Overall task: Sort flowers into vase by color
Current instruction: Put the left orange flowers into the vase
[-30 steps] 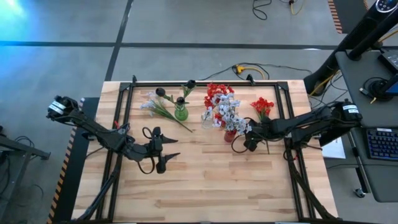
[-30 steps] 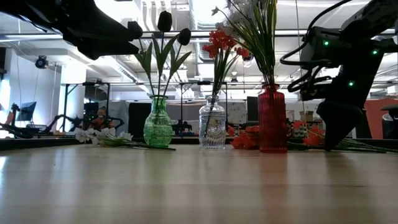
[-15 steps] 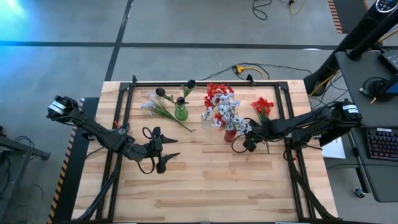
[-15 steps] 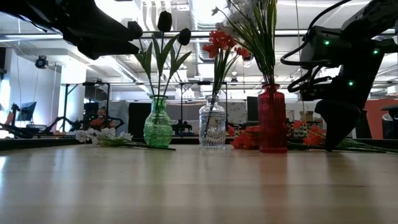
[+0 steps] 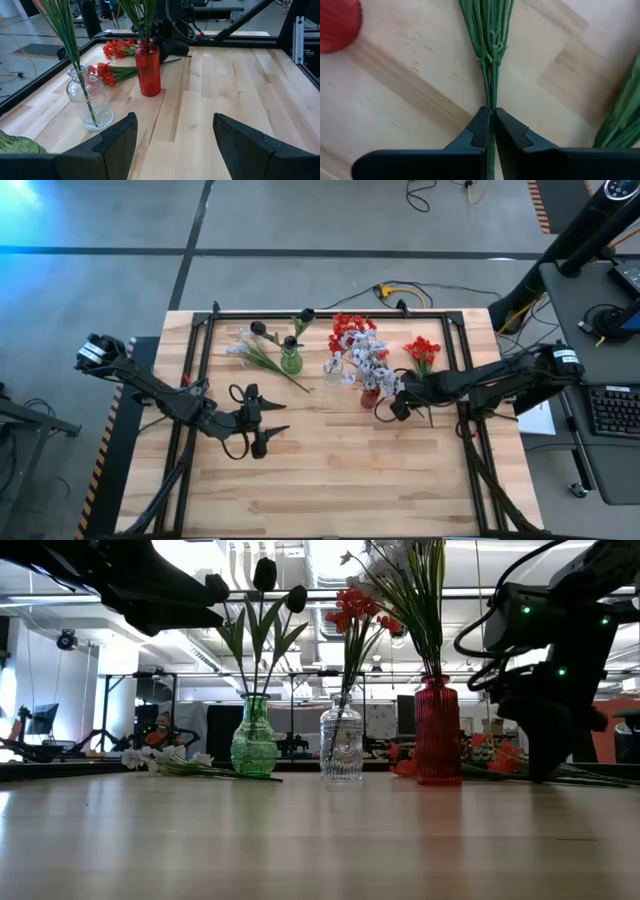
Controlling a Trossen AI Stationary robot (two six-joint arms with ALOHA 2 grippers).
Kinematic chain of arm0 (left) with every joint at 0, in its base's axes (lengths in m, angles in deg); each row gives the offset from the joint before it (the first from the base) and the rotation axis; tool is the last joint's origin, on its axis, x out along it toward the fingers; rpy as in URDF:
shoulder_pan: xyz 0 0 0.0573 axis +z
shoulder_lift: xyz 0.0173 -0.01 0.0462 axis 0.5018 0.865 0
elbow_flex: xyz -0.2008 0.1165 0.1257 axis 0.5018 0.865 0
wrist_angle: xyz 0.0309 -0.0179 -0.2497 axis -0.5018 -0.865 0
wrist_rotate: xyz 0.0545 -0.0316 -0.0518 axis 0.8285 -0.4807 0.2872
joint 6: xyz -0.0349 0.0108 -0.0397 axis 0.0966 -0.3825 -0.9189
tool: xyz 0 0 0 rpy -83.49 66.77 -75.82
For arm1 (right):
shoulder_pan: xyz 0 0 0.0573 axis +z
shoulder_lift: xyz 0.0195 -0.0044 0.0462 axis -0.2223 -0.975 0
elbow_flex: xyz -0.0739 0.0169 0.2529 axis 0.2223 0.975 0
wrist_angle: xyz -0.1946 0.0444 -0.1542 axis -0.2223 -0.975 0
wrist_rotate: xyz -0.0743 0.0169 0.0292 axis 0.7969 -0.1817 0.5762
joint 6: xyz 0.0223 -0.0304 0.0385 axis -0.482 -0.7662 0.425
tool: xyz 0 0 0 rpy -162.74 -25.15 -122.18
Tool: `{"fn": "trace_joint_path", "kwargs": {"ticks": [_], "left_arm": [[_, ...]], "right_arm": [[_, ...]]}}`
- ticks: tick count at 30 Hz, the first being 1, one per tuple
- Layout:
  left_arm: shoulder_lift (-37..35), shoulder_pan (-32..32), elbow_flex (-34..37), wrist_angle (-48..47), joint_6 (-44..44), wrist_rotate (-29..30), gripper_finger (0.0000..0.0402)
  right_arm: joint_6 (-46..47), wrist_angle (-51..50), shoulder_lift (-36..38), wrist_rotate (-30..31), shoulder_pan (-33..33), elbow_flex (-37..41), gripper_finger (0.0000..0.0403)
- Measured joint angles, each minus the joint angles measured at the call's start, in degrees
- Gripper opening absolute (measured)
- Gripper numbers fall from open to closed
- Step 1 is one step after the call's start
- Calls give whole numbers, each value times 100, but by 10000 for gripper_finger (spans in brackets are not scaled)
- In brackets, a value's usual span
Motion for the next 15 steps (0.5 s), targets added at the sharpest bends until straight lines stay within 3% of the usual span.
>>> {"fn": "trace_joint_path", "kwargs": {"ticks": [9,15], "left_arm": [[2,0,0,0,0,0,242],[2,-1,0,1,0,0,242]], "right_arm": [[258,-152,23,-173,2,-110,22],[331,-90,21,-183,4,-117,95]]}}
